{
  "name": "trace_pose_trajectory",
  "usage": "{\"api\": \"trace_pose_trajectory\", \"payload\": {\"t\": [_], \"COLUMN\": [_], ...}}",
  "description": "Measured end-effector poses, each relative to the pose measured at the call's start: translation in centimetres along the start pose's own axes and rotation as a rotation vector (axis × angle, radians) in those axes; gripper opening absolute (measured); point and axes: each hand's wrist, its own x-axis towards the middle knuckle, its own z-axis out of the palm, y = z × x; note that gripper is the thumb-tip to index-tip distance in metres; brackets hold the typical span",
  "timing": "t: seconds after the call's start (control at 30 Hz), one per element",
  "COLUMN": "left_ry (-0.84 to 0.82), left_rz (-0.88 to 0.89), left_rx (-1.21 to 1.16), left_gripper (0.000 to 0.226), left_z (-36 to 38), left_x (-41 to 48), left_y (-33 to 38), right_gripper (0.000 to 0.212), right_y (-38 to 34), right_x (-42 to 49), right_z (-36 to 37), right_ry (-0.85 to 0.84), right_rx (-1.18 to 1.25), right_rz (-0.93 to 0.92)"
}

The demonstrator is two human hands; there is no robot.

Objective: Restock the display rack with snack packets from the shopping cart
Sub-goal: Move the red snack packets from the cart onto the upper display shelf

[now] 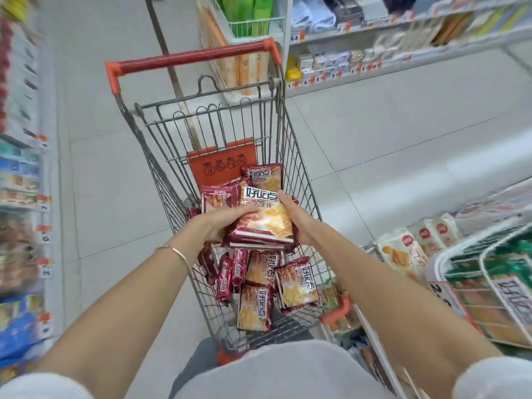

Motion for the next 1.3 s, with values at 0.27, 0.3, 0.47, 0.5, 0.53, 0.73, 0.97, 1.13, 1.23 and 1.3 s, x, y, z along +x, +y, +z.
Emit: {"api": "trace_pose_trajectory", "payload": {"t": [0.27, 0.3, 0.47, 0.5, 0.53, 0.73, 0.97, 1.13, 1.23, 1.3], "left_ry": [0.003, -0.001, -0.070, -0.070, -0.060, -0.259, -0.523, -0.532, -0.405, -0.260], "left_rz": [0.281, 0.322, 0.569, 0.633, 0.691, 0.880, 1.060, 1.239, 1.395, 1.428], "left_rx": [0.205, 0.224, 0.358, 0.366, 0.379, 0.548, 0.741, 0.782, 0.933, 1.100], "left_gripper": [0.049, 0.052, 0.048, 0.043, 0.047, 0.053, 0.039, 0.052, 0.078, 0.105], "left_z": [3.5, 4.4, 12.4, 14.3, 16.3, 31.3, 48.8, 59.1, 63.0, 65.0], "left_x": [-8.8, -9.9, -16.7, -17.9, -19.0, -26.5, -36.1, -36.9, -34.4, -31.9], "left_y": [5.0, 5.9, 11.2, 12.3, 13.4, 18.2, 21.9, 23.8, 25.3, 26.0], "right_gripper": [0.037, 0.035, 0.014, 0.015, 0.018, 0.036, 0.031, 0.037, 0.045, 0.050], "right_y": [-3.5, -3.8, -4.3, -4.2, -4.0, -0.1, 5.1, 8.5, 10.9, 12.1], "right_x": [-13.2, -15.4, -27.3, -30.0, -32.7, -49.4, -65.5, -71.3, -71.7, -70.4], "right_z": [0.2, 0.0, -2.7, -3.5, -4.5, -10.1, -17.4, -24.1, -29.1, -32.8], "right_ry": [0.041, 0.079, 0.275, 0.331, 0.389, 0.767, 1.018, 1.107, 1.201, 1.245], "right_rx": [0.056, 0.084, 0.209, 0.218, 0.227, 0.251, 0.361, 0.355, 0.211, 0.110], "right_rz": [-0.224, -0.271, -0.500, -0.544, -0.587, -0.759, -0.964, -1.014, -0.932, -0.798]}}
